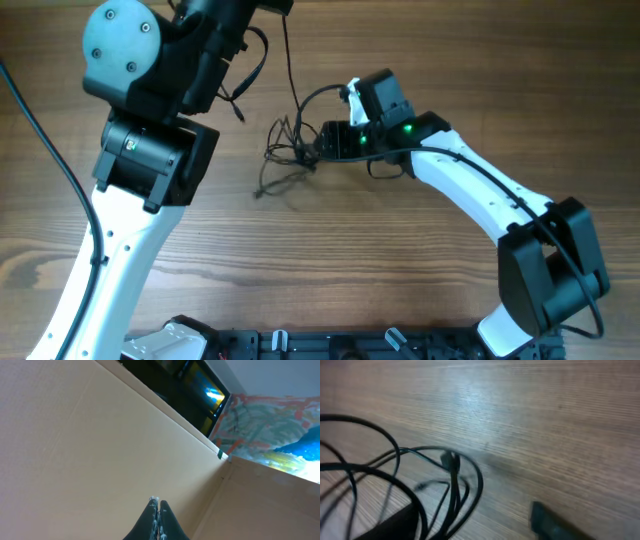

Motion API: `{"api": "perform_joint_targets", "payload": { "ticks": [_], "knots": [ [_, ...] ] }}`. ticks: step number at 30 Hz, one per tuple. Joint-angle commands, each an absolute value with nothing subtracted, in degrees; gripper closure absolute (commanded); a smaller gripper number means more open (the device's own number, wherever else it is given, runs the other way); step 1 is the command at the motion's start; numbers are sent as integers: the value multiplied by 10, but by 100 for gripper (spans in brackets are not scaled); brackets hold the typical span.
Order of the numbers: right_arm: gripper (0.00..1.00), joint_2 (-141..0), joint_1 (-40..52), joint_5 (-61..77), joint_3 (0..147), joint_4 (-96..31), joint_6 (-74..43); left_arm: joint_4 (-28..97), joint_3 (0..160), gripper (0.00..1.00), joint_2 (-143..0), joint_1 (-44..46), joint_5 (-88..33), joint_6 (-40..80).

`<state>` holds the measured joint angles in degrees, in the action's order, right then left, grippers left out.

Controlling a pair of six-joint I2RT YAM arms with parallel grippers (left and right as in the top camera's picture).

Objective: Untangle cables

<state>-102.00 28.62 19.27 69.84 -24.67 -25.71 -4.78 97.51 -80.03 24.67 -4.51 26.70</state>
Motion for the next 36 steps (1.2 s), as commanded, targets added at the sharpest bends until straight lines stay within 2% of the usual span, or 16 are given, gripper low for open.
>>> {"api": "perform_joint_targets", "payload": {
  "ticks": [1, 2, 5, 7, 8, 9, 11, 13, 17, 20, 28, 30, 36],
  "knots": [
    [36, -1028, 286, 227, 689, -223, -271, -54, 987, 96, -782, 245, -42, 275],
    [36, -1028, 286, 252, 689, -211, -272, -53, 987, 96, -781, 245, -42, 275],
    [47, -1030, 286, 223, 689, -220, -272, -53, 987, 96, -776, 245, -42, 275],
    [74, -1032, 285, 131, 689, -258, -295, -47, 987, 96, -768, 245, -41, 272],
    [92, -1032, 282, 83, 689, -281, -322, -40, 987, 96, -764, 242, -26, 270],
    [96, -1032, 277, 45, 689, -303, -350, -31, 987, 96, -761, 234, -2, 257],
    [96, -1032, 261, -6, 689, -341, -387, -12, 987, 96, -755, 201, 54, 258],
    [96, -1032, 247, -9, 689, -355, -390, -3, 987, 96, -752, 165, 61, 276],
    [96, -1032, 241, -25, 689, -359, -393, 3, 987, 96, -750, 70, 61, 383],
    [96, -1032, 241, -102, 689, -389, -454, 6, 987, 96, -750, 11, 77, 384],
    [96, -1032, 241, -127, 689, -391, -452, 94, 987, 96, -751, -124, 158, 384],
    [96, -1032, 232, -150, 689, -399, -493, 124, 987, 96, -752, -156, 164, 384],
    [96, -1014, 185, -152, 735, -441, -484, 195, 987, 96, -784, -191, 163, 384]
  ]
}}
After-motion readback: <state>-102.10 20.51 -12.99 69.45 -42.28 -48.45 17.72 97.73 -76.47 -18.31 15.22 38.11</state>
